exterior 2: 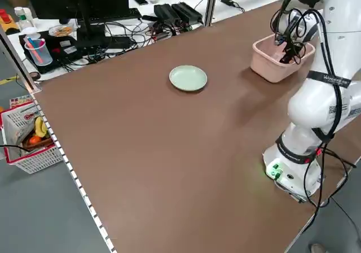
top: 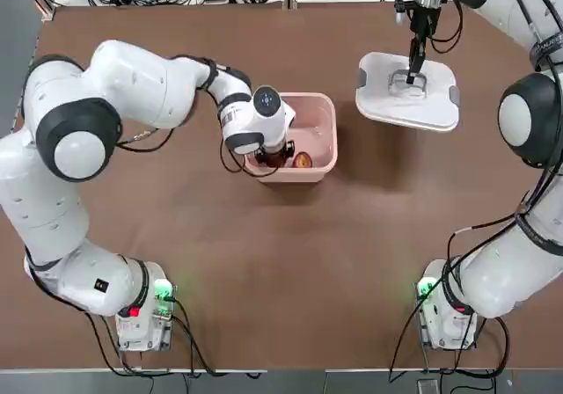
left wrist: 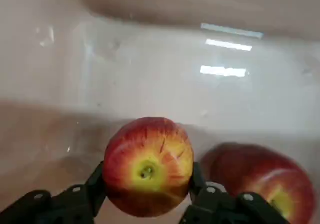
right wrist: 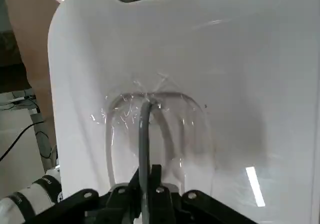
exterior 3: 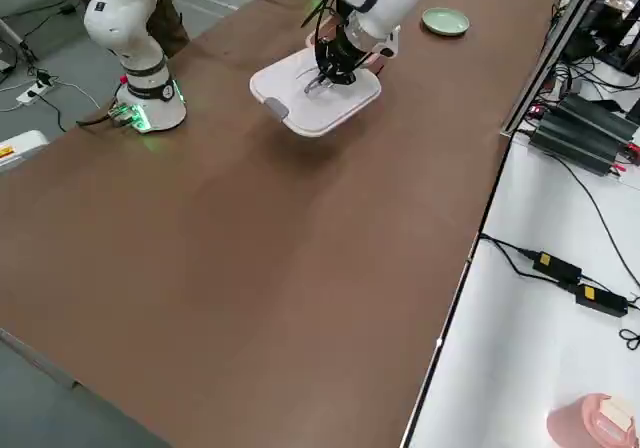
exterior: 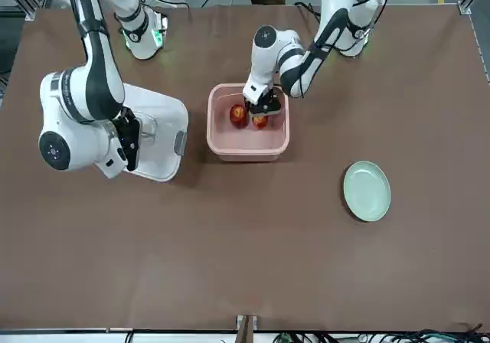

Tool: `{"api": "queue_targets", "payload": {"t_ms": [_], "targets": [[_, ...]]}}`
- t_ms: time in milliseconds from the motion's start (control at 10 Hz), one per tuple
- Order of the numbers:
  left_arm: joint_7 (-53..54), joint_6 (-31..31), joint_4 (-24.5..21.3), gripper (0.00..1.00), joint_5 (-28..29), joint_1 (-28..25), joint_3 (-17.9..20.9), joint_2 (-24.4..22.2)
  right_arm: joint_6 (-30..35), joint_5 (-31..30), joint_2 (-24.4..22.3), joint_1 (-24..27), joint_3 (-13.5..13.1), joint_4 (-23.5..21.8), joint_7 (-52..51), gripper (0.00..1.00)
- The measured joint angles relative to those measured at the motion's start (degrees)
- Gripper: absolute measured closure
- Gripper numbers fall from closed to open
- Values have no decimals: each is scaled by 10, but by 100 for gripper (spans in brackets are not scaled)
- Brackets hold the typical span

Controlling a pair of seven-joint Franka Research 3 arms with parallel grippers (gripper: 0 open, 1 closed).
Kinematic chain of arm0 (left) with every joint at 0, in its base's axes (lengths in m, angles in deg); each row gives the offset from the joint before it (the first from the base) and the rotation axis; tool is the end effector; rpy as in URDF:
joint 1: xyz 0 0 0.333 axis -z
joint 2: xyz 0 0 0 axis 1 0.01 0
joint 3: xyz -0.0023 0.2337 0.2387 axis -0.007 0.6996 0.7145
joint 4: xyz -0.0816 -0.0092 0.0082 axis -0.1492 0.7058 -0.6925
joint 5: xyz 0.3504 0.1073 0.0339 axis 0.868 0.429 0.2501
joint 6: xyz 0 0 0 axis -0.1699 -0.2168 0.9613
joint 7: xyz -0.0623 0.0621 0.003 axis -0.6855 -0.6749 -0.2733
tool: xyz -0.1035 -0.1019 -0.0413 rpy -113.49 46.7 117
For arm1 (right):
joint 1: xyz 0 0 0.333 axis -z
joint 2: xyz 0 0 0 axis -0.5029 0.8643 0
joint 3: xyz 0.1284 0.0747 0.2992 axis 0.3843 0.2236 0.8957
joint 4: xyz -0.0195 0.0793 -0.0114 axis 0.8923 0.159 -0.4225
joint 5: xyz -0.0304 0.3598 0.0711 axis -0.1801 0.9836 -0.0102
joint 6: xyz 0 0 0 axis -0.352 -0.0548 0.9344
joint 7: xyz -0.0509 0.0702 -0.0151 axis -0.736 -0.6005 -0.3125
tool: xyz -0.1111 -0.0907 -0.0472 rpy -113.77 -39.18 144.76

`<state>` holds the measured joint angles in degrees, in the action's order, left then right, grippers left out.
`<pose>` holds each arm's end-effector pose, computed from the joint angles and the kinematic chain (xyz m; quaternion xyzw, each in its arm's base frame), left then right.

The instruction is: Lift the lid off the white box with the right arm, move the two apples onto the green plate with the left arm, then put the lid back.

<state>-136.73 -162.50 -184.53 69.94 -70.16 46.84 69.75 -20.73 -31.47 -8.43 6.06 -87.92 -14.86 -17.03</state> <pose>0.3382 -0.4565 0.2262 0.9960 0.0694 0.0526 0.0174 0.5281 0.1217 0.3823 -0.7665 -0.5836 0.1901 0.1890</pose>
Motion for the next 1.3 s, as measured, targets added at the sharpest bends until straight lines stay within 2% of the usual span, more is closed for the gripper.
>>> {"api": "queue_targets", "payload": {"t_ms": [200,400,600,800,900,1100,1300], "targets": [[5,45,35,32,-11,-13,-5,-16,0,0,0,0,0,0,0,93],[39,89,76,32,-57,-58,-41,-25,0,0,0,0,0,0,0,93],[88,192,152,32,-126,-108,-89,-32,0,0,0,0,0,0,0,93],[129,288,211,32,-155,-143,-108,-44,-1,0,0,0,0,0,0,93],[160,306,220,32,-160,-175,-120,-55,-1,0,0,0,0,0,0,93],[264,310,221,32,-169,-273,-142,-68,-1,0,0,0,0,0,0,93],[378,310,220,32,-172,-368,-143,-67,-3,0,0,0,1,0,0,93]]}}
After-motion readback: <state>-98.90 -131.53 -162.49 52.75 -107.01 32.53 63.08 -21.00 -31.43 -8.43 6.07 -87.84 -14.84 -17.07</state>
